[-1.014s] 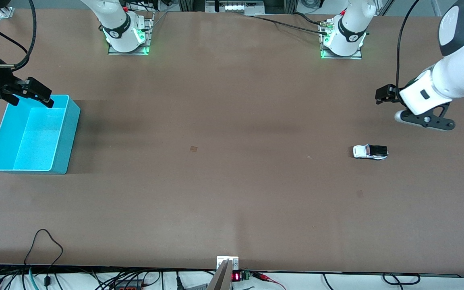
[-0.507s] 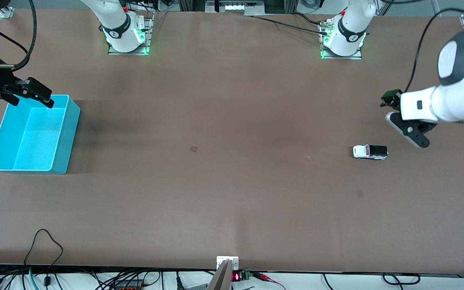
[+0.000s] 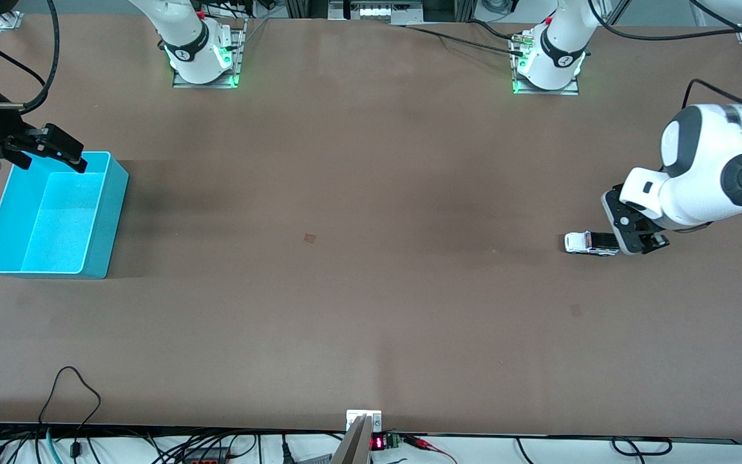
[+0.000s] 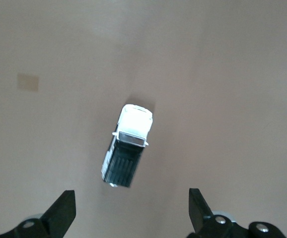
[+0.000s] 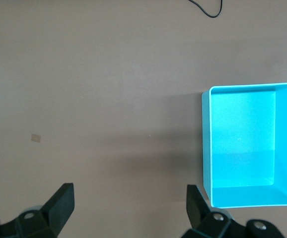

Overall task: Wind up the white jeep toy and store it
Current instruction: 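Move the left gripper down over the white toy jeep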

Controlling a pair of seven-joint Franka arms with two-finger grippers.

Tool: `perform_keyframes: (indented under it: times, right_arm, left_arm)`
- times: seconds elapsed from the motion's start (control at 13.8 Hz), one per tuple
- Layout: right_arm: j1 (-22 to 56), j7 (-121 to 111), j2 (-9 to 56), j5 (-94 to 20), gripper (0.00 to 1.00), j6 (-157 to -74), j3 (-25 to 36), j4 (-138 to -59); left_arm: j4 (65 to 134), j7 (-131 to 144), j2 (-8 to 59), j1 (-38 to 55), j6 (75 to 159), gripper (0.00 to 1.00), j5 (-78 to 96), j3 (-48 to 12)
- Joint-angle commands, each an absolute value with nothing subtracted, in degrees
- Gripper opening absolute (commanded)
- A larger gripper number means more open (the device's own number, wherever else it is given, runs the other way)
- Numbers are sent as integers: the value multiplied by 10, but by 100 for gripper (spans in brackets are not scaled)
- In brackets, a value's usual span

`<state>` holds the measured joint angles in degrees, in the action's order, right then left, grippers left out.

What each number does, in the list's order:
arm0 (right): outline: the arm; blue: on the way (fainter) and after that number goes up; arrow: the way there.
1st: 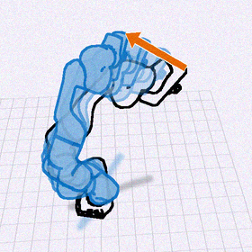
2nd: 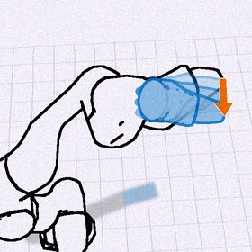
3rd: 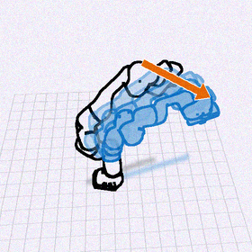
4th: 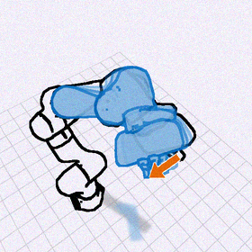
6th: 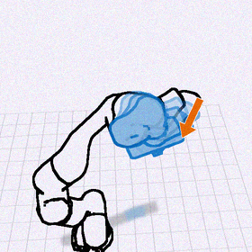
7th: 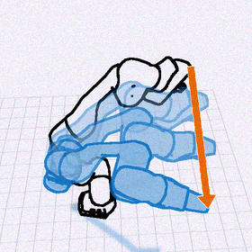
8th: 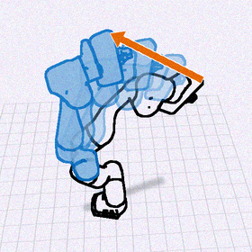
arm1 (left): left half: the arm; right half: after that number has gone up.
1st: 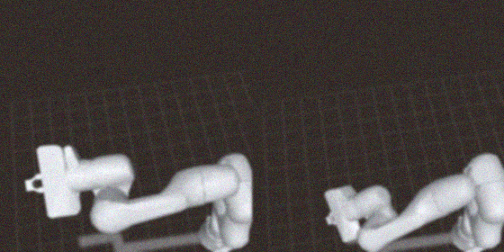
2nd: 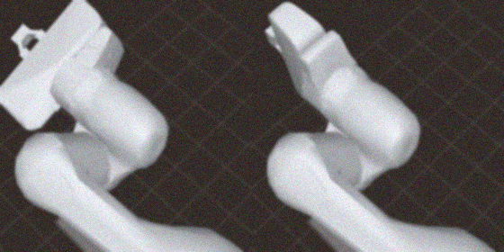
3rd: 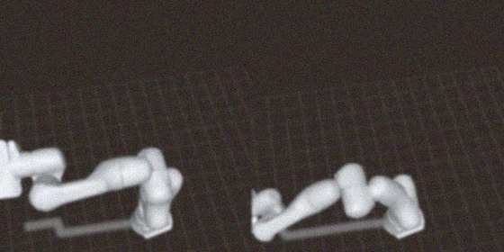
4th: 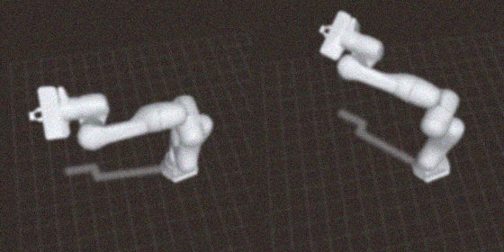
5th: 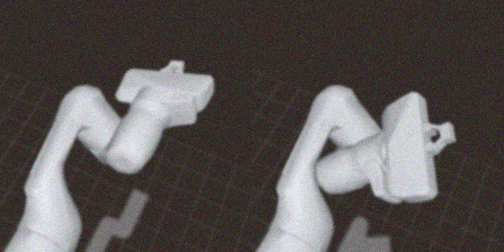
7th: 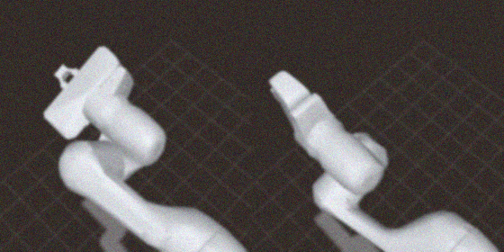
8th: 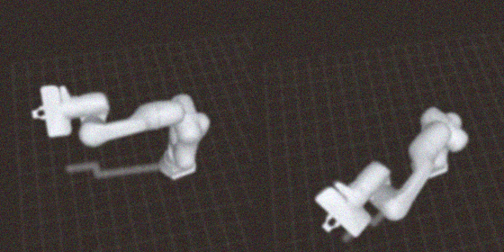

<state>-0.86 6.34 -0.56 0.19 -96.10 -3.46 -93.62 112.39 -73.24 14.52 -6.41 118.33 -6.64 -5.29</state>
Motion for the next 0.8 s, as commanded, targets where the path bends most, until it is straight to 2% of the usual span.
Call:
perform_keyframes:
  times: [0.0, 0.22, 0.58, 0.72]
  right_arm:
    - [-16, 67, -9, -1, 100, -959, -42, -935]
    - [-17, 67, -8, -1, 100, -960, -42, -935]
    - [-17, 67, -8, -1, 100, -961, -42, -935]
    - [-17, 67, -8, -1, 100, -961, -41, -935]
  left_arm:
    - [1169, -811, 156, -83, 1270, 100, -74, -54]
    - [1236, -831, 165, -84, 1389, 100, -75, -54]
    - [1242, -868, 230, -106, 1454, 100, -75, -54]
    - [1242, -871, 233, -111, 1455, 100, -75, -54]
